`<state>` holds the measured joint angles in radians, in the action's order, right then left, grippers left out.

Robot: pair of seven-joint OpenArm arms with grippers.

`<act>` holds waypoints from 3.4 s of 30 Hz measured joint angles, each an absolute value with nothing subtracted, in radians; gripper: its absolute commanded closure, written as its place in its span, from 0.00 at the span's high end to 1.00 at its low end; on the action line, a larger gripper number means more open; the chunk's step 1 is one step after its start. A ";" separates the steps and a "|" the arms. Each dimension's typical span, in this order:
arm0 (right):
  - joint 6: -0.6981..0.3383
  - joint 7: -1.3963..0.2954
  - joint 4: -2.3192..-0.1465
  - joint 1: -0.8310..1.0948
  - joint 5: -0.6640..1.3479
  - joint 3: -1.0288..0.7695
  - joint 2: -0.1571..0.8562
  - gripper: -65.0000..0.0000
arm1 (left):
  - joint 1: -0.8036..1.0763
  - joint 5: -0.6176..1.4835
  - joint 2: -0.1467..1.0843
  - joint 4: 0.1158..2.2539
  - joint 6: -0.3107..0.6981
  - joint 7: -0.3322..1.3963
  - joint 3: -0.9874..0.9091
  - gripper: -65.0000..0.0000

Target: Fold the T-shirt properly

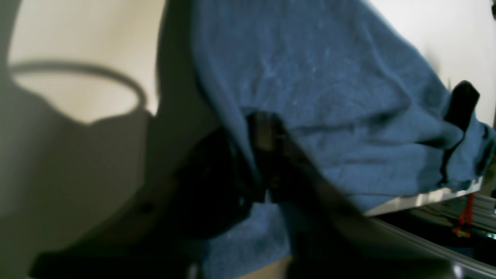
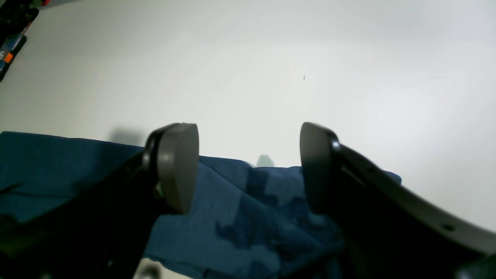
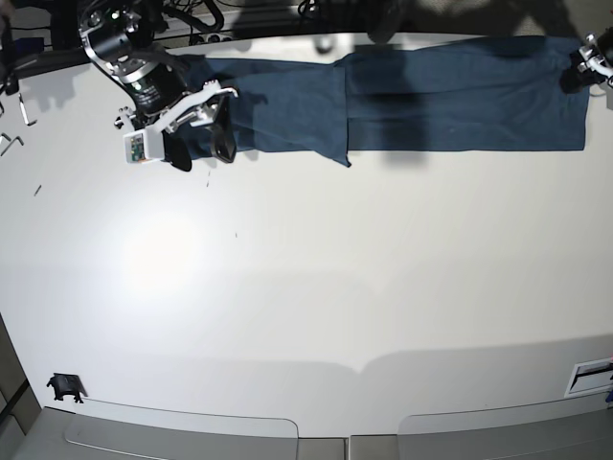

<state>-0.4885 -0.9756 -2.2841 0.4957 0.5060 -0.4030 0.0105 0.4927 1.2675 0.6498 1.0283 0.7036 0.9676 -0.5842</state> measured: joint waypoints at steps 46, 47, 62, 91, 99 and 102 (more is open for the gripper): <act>-0.340 -0.902 -1.878 0.363 0.262 -0.442 0.141 0.59 | 0.389 1.302 0.338 1.745 0.689 1.131 -0.133 0.00; -0.340 -0.902 -1.879 0.363 0.262 -0.442 0.141 0.59 | 0.378 1.298 0.334 1.744 0.689 1.130 -0.116 0.00; -0.340 -0.902 -1.878 0.363 0.262 -0.442 0.141 0.59 | 0.352 1.222 0.324 1.744 0.689 1.121 -0.045 0.15; -0.234 -0.910 -1.878 0.368 0.060 -0.488 0.240 0.62 | 0.321 1.038 0.322 1.744 0.689 1.036 -0.041 0.30; -0.417 -1.029 -1.740 0.364 0.580 -0.711 0.344 0.62 | 0.321 1.038 0.329 1.744 0.689 1.039 -0.041 0.30; -0.544 -1.135 -1.639 0.364 0.794 -0.730 0.349 0.62 | 0.321 1.038 0.329 1.744 0.689 1.039 -0.041 0.30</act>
<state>-0.5438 -1.1355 -1.6390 0.3641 0.7944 -0.7303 0.3492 0.3210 1.0378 0.3294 1.7439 0.6891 1.0389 -0.0410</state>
